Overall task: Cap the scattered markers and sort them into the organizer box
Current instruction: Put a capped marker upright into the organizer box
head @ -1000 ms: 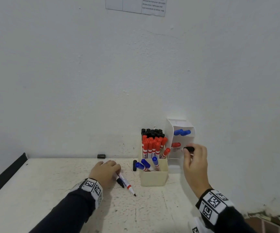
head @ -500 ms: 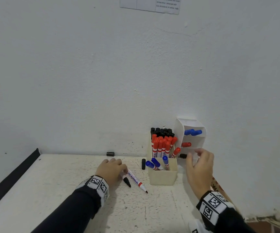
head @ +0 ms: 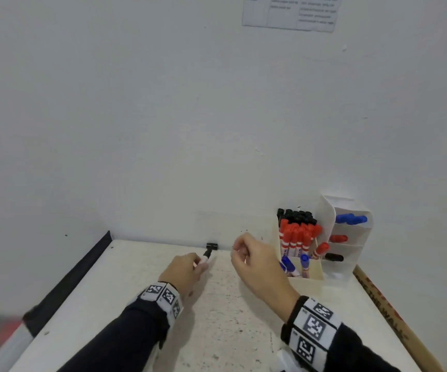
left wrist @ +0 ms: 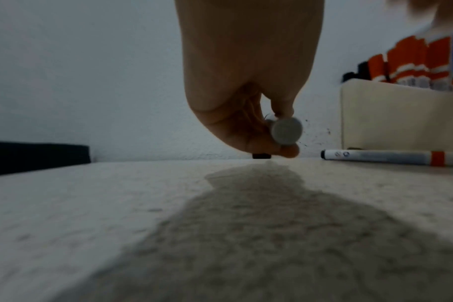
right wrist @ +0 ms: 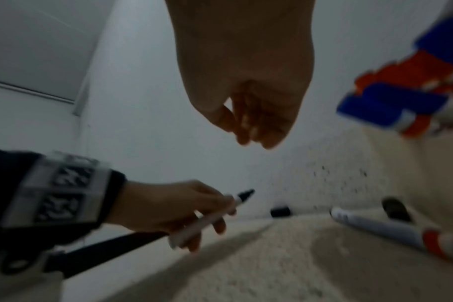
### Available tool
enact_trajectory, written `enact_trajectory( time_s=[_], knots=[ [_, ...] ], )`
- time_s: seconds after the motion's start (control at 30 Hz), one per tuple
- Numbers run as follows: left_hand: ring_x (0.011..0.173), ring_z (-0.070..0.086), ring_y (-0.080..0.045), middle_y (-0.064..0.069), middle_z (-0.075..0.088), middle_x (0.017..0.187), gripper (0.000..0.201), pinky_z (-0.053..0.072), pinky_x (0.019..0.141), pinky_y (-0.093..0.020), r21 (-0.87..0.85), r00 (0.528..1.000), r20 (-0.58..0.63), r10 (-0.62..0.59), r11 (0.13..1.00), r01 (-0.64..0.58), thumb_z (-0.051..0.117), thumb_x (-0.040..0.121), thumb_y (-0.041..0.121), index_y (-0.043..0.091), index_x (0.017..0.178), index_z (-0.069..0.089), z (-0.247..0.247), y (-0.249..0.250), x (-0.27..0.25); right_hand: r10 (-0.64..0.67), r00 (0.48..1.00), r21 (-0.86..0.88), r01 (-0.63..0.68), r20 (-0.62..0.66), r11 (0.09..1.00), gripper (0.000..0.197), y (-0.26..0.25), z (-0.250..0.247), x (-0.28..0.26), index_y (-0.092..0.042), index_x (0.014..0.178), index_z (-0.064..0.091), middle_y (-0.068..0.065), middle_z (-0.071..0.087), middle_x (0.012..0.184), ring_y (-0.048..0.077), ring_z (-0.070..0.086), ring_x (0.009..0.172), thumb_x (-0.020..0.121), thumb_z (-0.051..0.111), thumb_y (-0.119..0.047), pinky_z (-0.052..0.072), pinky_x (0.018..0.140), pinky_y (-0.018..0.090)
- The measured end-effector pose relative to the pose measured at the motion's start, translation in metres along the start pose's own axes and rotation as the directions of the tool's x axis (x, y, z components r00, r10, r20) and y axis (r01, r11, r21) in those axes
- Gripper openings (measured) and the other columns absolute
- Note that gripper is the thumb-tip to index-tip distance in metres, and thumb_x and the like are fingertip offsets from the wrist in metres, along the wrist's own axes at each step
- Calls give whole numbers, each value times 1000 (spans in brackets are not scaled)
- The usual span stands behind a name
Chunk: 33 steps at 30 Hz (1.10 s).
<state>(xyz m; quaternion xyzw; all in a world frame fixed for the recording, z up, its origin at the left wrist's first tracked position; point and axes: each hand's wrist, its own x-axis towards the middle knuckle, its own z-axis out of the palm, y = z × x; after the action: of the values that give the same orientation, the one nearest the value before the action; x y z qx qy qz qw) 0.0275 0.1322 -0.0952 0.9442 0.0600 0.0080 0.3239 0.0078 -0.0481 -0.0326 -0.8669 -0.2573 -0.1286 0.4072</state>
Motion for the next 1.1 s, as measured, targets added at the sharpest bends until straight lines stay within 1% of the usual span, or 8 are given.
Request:
enact_trajectory(
  time_s=[0.13,0.23,0.4,0.47,0.6,0.8,0.93,1.1],
  knots=[
    [77,64,-14,-5,71,95,35,50,75,-24,-157,992,-55,-110,983,100,50,93,43,14,106,65,-6,-22,-1,394,902,-351,-317,174,881,34,39,47,18,-7,122,49,12,45,128,26,42,119,92,40,-19,35,98,31],
    [91,65,-19,-7,70,102,36,51,87,-28,-237,986,-71,-154,962,133,53,91,42,14,108,67,-10,-32,-2,581,807,-562,-436,100,703,37,59,66,30,-7,123,44,19,31,137,36,32,123,91,35,-24,30,105,41],
    [63,60,-9,-3,69,97,35,50,67,-22,-249,982,-120,-145,962,111,53,91,43,15,107,67,-11,-33,-5,734,675,-565,-578,74,588,42,68,69,40,-3,134,34,26,13,148,40,19,135,96,28,-21,20,113,43],
    [58,59,-14,-2,68,91,37,56,68,-31,-289,978,-149,-148,952,100,51,91,46,16,103,67,-10,-33,-5,728,683,-541,-589,64,600,42,70,70,43,0,133,36,24,25,144,38,23,133,97,26,-18,22,111,41],
    [89,60,-17,-3,66,102,33,50,85,-31,-174,976,-188,-113,982,80,46,94,43,18,109,63,-7,-33,-4,691,720,-494,-579,62,649,40,75,68,45,-3,123,50,18,41,138,36,35,126,96,28,-22,28,108,43],
    [89,60,-18,-4,67,99,32,50,83,-31,-184,975,-208,-82,982,43,45,96,39,16,109,64,-1,-33,-7,610,792,-380,-557,24,738,28,71,55,48,3,116,51,17,48,126,27,51,110,94,43,-12,39,91,27],
    [84,61,-16,-1,65,94,29,51,76,-31,-207,972,-228,-59,978,11,45,96,35,17,105,65,1,-32,-9,363,926,-165,-376,-104,912,18,68,58,45,-7,97,53,13,52,111,16,43,83,86,47,6,32,72,21],
    [80,62,-15,4,62,87,18,54,77,-38,-244,975,-212,-63,970,9,49,93,33,27,94,66,6,-32,-12,200,978,153,-188,-65,970,27,54,67,42,-17,107,60,2,54,104,10,56,91,91,48,1,43,82,17]
  ],
)
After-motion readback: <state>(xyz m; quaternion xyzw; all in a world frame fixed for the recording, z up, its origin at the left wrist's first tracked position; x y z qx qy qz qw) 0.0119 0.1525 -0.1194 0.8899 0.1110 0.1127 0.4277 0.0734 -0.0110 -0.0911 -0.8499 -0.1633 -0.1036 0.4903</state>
